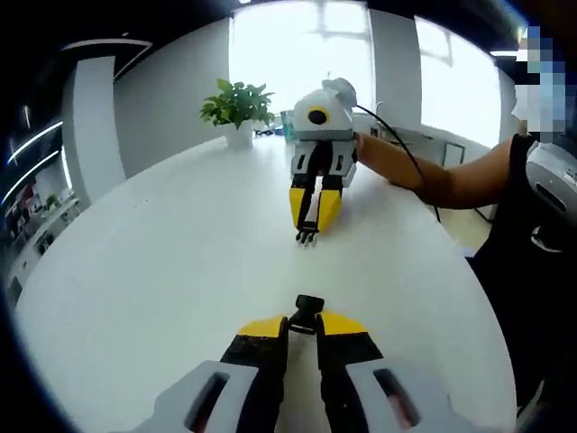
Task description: Snap the two parts of the plastic buckle together until the buckle closes and remains connected.
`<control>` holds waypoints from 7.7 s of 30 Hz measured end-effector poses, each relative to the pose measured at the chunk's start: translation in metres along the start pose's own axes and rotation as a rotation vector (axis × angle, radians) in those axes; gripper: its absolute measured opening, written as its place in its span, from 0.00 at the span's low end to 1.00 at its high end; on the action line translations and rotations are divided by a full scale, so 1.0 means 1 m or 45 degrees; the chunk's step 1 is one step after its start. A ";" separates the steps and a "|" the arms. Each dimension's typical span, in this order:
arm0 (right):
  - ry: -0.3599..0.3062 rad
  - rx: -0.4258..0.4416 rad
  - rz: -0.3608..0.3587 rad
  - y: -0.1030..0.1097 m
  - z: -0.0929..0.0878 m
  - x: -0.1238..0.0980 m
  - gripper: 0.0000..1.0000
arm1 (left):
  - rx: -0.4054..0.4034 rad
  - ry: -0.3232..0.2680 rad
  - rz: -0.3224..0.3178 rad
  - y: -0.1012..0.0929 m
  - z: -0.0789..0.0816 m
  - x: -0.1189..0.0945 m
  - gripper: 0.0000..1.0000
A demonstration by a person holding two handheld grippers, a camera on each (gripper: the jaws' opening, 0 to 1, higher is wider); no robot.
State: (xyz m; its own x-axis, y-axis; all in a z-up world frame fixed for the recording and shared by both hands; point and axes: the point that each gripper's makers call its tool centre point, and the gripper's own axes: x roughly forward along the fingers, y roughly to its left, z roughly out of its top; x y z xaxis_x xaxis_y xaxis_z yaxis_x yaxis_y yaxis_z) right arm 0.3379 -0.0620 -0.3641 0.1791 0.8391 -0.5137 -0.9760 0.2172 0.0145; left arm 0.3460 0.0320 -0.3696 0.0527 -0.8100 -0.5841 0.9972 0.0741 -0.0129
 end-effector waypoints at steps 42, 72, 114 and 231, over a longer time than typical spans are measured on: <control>-0.088 -0.111 0.060 0.015 0.016 0.019 0.10 | 0.008 -0.050 -0.013 -0.009 0.011 0.023 0.11; -0.057 -0.112 0.040 0.017 0.013 0.032 0.10 | -0.013 0.014 0.025 -0.005 0.006 0.027 0.11; -0.022 -0.098 0.058 0.022 0.014 0.038 0.08 | -0.025 0.028 0.004 -0.015 0.013 0.034 0.10; -0.145 0.277 -0.747 -0.110 0.008 -0.037 0.09 | -0.152 -0.385 0.755 0.115 0.038 -0.020 1.00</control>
State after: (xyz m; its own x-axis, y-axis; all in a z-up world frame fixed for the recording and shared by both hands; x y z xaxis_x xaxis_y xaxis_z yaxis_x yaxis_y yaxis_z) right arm 0.4397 -0.1131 -0.3394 0.7003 0.5949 -0.3945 -0.6662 0.7432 -0.0618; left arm 0.4615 0.0348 -0.3281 0.6194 -0.7382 -0.2674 0.7829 0.6062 0.1400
